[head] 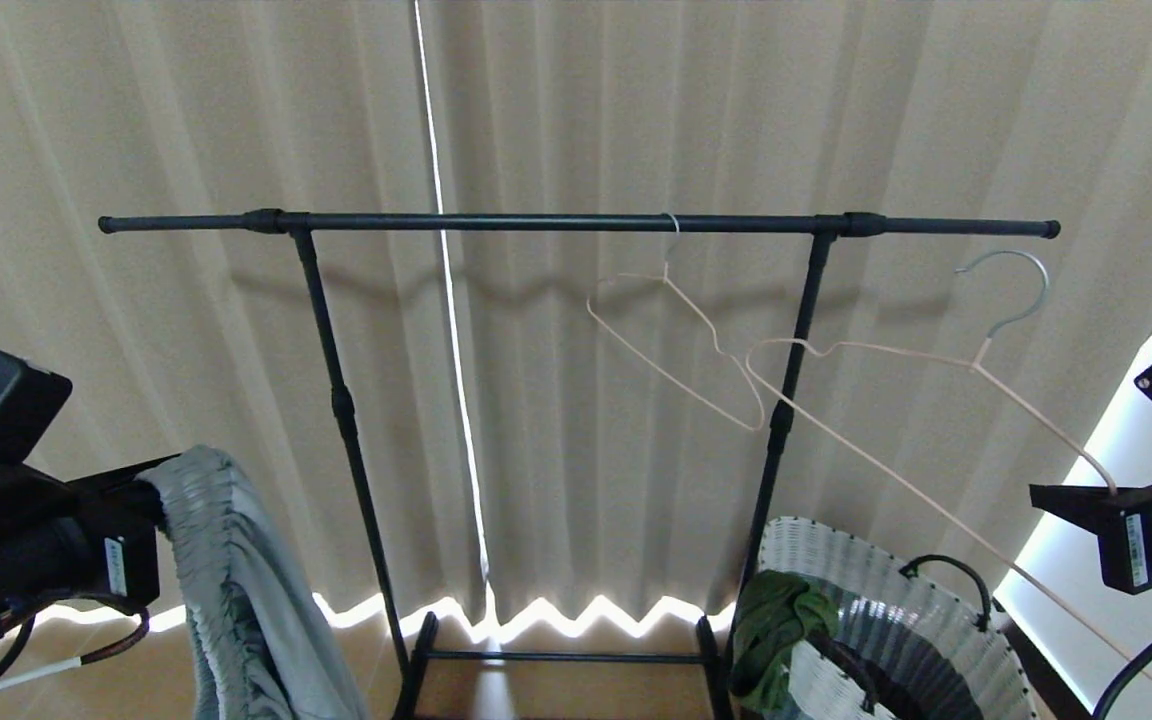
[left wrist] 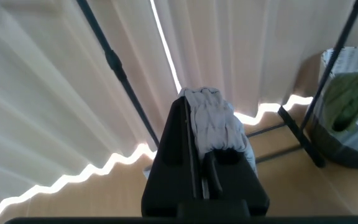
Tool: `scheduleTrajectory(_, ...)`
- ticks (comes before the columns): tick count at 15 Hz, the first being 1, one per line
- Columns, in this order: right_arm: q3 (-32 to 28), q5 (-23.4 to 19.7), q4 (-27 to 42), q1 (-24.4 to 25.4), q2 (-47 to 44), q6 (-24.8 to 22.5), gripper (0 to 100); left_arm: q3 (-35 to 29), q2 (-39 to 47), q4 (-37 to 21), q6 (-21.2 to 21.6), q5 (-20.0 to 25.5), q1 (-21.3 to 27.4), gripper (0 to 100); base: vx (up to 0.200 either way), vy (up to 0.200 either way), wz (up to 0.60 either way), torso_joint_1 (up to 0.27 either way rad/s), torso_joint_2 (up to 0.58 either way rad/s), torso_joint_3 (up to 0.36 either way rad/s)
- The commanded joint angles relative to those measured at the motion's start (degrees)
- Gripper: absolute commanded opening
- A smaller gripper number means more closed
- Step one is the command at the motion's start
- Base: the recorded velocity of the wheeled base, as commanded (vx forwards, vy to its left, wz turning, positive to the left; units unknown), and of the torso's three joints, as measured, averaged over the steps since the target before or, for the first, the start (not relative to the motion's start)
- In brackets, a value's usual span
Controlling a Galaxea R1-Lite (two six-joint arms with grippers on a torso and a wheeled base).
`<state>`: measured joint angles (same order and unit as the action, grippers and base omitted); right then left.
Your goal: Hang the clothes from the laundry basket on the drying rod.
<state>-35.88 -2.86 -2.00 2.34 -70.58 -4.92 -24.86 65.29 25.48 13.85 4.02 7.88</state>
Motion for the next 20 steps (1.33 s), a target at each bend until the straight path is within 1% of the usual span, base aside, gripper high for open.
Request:
scheduleTrajectory(1, 0.0, 0.0, 0.0, 0.0, -0.2, 0.0, 0, -0.3, 0.6, 0.0, 0.0, 0.0, -0.1, 0, 0.0, 0.0, 0.0, 0.0, 0.0, 0.0)
scheduleTrajectory(8, 0.6, 0.1, -0.5, 0.0, -0.1, 0.0, 0, -0.8, 0.5, -0.1, -0.2, 0.1, -0.1, 0, 0.0, 0.0, 0.0, 0.0, 0.0, 0.0)
scheduleTrajectory(10, 0.6, 0.4, -0.5, -0.1, 0.1, 0.1, 0, -3.6, 1.3, -0.5, -2.3, 0.2, 0.0, 0, 0.0, 0.0, 0.0, 0.0, 0.0, 0.0)
scheduleTrajectory(12, 0.4, 0.6, -0.7, -0.1, 0.2, 0.3, 0, -5.4, 2.7, -0.6, -3.1, 0.1, 0.0, 0, 0.0, 0.0, 0.0, 0.0, 0.0, 0.0)
scheduleTrajectory(16, 0.3, -0.2, -2.4, 0.4, 1.7, 0.7, 0, -6.1, 5.5, -0.6, -3.5, 0.0, 0.4, 0, 0.0, 0.0, 0.0, 0.0, 0.0, 0.0)
scheduleTrajectory(17, 0.4, -0.3, -5.4, 0.8, 1.4, 1.6, 0, -6.7, 7.0, -0.6, -4.3, -0.4, 1.7, 0, 0.0, 0.0, 0.0, 0.0, 0.0, 0.0)
scheduleTrajectory(18, 0.2, -0.3, -6.8, 1.4, 1.2, 2.1, 0, -7.6, 7.9, -0.7, -4.6, -0.5, 2.8, 0, 0.0, 0.0, 0.0, 0.0, 0.0, 0.0)
scheduleTrajectory(19, -0.1, -0.3, -9.8, 3.7, 1.1, 3.4, 0, -10.1, 10.6, -1.2, -7.0, -0.9, 5.7, 0, 0.0, 0.0, 0.0, 0.0, 0.0, 0.0)
scheduleTrajectory(20, 0.0, -0.3, -10.7, 5.2, 1.2, 4.0, 0, -11.6, 11.8, -1.6, -8.6, -2.3, 7.7, 0, 0.0, 0.0, 0.0, 0.0, 0.0, 0.0)
